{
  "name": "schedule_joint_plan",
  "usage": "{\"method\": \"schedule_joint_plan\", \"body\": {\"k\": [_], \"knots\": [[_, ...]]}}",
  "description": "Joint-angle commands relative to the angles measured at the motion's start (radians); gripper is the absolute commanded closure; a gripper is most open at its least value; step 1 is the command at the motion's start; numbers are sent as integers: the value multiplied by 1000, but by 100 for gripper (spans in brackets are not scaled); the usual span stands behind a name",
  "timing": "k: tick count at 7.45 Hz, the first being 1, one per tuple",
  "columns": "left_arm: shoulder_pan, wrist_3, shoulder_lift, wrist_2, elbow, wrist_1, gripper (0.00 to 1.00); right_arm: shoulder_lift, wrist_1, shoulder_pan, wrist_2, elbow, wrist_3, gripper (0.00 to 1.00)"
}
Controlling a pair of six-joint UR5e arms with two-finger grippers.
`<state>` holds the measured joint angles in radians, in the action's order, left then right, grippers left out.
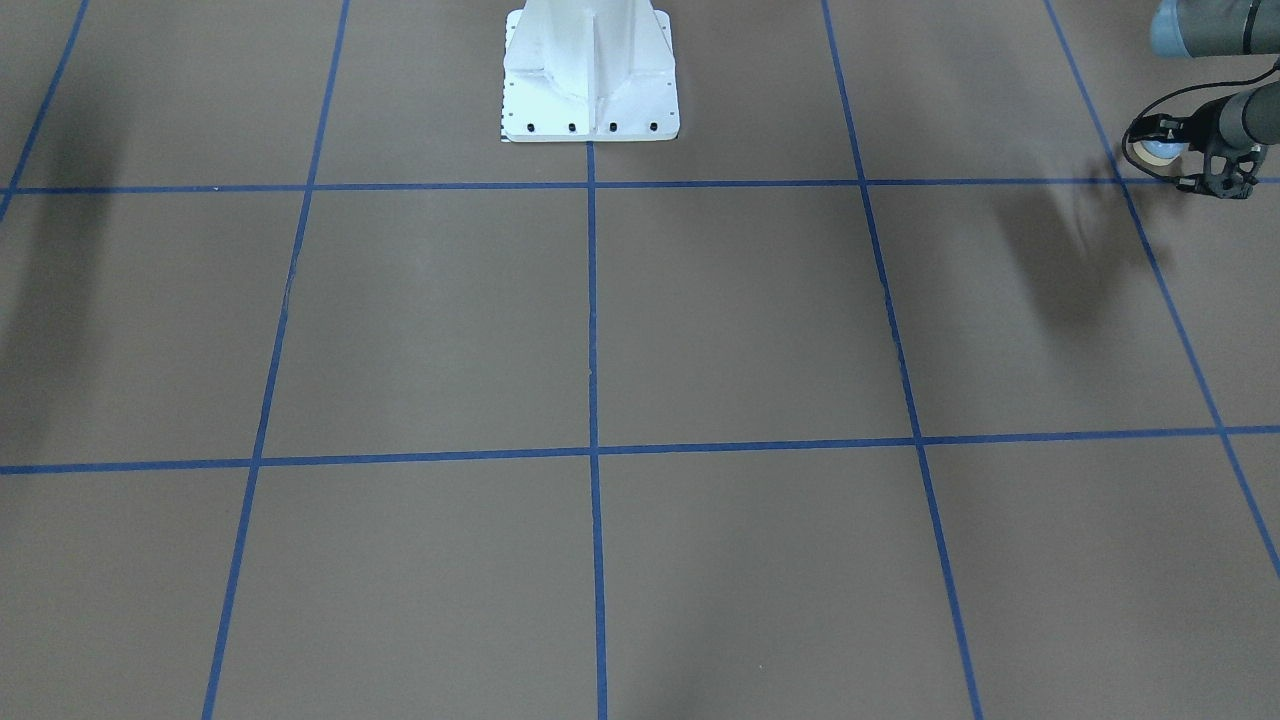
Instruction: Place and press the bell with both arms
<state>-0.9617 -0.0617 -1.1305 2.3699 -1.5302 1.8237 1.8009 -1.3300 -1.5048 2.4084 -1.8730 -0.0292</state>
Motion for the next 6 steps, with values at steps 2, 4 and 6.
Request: {"method": "schedule_joint_plan", "body": {"k": [2,4,6], "knots": [[6,0,0,0,2,-1,8,0,0,0,0,0,0,0],[9,0,0,0,4,-1,21,0,-2,0,-2,0,0,0],[11,0,0,0,5,-1,22,0,-2,0,0,0,0,0]]}}
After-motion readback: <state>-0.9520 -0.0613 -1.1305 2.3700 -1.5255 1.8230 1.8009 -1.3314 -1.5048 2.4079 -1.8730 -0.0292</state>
